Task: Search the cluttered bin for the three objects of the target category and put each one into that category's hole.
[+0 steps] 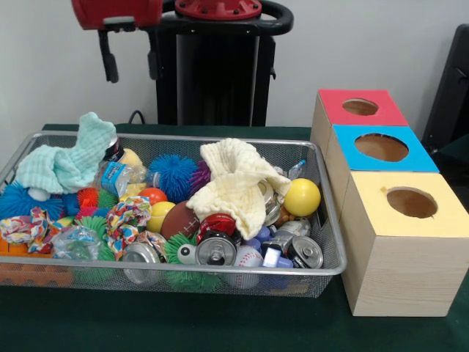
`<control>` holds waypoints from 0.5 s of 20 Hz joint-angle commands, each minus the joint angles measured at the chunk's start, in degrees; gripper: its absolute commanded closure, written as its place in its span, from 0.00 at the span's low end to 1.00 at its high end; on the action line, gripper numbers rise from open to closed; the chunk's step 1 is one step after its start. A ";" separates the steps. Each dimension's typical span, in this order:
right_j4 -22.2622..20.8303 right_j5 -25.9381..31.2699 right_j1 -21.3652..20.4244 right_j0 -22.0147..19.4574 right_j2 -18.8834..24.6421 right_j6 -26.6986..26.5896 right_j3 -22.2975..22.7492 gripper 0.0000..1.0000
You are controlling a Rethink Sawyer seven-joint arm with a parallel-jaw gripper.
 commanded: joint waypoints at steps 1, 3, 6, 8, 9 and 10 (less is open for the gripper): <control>-6.08 -1.46 5.52 -3.32 2.29 -10.24 0.05 0.00; -7.00 -2.12 6.57 -4.33 2.43 -10.63 0.03 0.00; -8.62 -3.51 7.60 -5.35 2.67 -10.10 0.64 0.00; -9.93 -5.12 8.39 -5.82 2.70 -9.26 1.27 0.00; -11.03 -6.83 9.26 -5.97 2.46 -8.37 1.76 0.00; -11.76 -7.52 9.86 -6.03 2.40 -7.84 1.93 0.00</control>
